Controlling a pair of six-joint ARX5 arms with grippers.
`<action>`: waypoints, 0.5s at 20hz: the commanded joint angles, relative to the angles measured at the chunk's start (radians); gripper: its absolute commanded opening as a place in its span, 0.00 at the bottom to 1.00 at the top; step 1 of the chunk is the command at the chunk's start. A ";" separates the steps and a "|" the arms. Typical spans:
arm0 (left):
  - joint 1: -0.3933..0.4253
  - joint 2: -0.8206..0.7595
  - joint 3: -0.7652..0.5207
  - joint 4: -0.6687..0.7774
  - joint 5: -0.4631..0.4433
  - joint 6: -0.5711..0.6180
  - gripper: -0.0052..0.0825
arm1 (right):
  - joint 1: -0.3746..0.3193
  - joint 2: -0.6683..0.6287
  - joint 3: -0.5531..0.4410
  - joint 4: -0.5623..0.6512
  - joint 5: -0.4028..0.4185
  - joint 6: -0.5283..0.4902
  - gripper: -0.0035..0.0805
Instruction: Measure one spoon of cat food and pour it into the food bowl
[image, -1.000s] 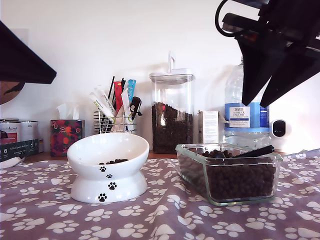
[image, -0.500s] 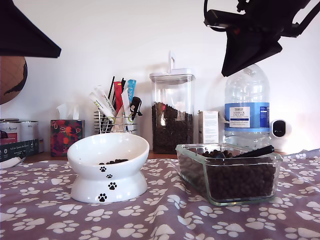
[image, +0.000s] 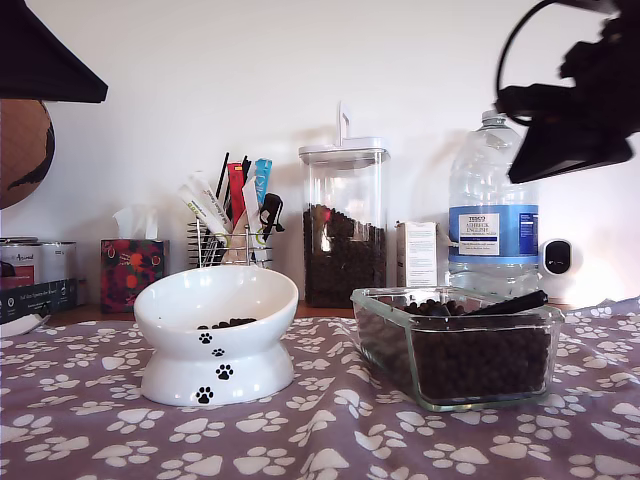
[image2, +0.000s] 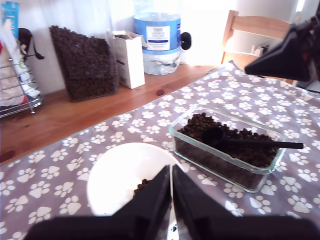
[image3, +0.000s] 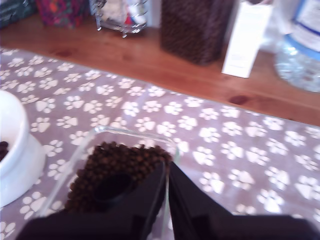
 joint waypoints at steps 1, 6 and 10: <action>0.007 -0.001 -0.016 0.017 -0.003 0.010 0.04 | -0.008 -0.093 -0.061 0.023 -0.007 0.014 0.03; 0.009 -0.002 -0.016 0.021 -0.002 0.012 0.04 | 0.011 -0.328 -0.175 -0.039 0.013 0.022 0.03; 0.008 -0.002 -0.016 0.010 0.002 0.012 0.04 | 0.044 -0.505 -0.177 -0.191 0.068 0.019 0.03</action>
